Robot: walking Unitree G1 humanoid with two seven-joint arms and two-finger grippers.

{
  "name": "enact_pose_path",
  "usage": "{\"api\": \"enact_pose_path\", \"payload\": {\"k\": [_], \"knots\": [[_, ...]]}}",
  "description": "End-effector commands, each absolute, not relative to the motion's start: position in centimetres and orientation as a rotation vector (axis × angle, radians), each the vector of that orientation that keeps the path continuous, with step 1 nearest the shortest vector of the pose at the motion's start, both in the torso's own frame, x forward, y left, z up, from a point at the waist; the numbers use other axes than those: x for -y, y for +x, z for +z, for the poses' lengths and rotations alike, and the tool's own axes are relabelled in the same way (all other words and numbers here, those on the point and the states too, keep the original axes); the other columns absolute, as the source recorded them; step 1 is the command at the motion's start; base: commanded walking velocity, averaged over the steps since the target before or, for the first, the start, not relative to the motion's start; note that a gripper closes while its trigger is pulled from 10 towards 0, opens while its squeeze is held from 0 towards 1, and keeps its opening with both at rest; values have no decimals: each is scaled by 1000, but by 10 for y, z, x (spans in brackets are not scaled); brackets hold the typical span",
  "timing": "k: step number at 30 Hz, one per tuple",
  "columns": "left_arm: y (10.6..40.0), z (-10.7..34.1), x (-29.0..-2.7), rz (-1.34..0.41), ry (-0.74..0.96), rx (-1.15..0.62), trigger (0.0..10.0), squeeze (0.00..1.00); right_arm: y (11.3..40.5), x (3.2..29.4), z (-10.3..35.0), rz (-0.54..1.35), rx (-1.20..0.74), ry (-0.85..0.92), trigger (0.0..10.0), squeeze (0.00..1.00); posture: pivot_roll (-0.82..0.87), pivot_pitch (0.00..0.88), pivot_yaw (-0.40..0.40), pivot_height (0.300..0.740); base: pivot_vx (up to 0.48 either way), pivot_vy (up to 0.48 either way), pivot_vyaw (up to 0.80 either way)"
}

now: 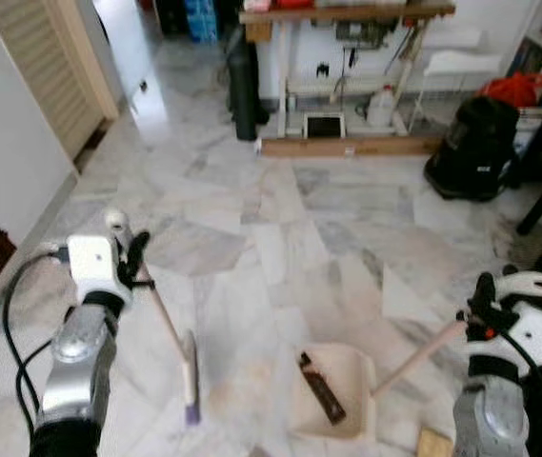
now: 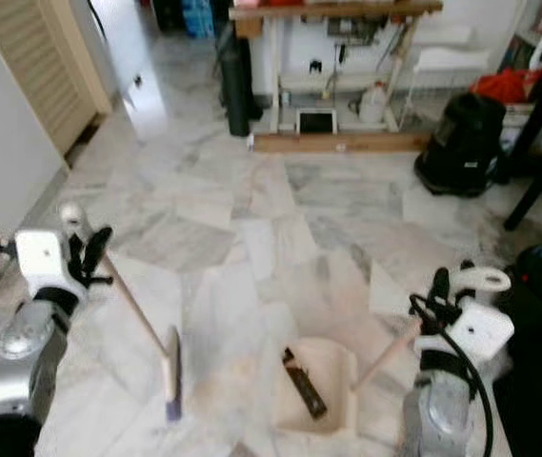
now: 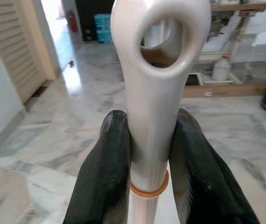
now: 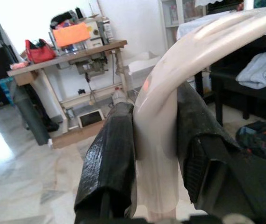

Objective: Sweep floor

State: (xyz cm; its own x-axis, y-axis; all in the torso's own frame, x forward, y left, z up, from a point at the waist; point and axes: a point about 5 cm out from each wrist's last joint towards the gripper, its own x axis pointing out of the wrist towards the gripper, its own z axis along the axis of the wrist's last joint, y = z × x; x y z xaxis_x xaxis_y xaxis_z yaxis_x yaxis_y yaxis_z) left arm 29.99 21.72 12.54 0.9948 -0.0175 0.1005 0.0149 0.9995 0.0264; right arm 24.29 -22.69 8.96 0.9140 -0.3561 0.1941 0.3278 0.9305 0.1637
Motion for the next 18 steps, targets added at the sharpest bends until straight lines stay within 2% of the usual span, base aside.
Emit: {"api": "enact_pose_path", "payload": {"k": [1, 12, 18], "knots": [[297, 140, -211, -34, 48, 171, 10000, 0, 247, 217, 115, -327, 310, 151, 10000, 0, -24, 0, 36, 740, 0, 0, 0], [288, 140, -180, -139, 24, 178, 10000, 0, 253, 203, 136, -250, 304, 149, 10000, 0, -15, 0, 24, 740, 0, 0, 0], [284, 142, -180, -121, 91, 197, 10000, 0, 256, 193, 144, -200, 312, 128, 10000, 0, -39, 0, 29, 740, 0, 0, 0]]}}
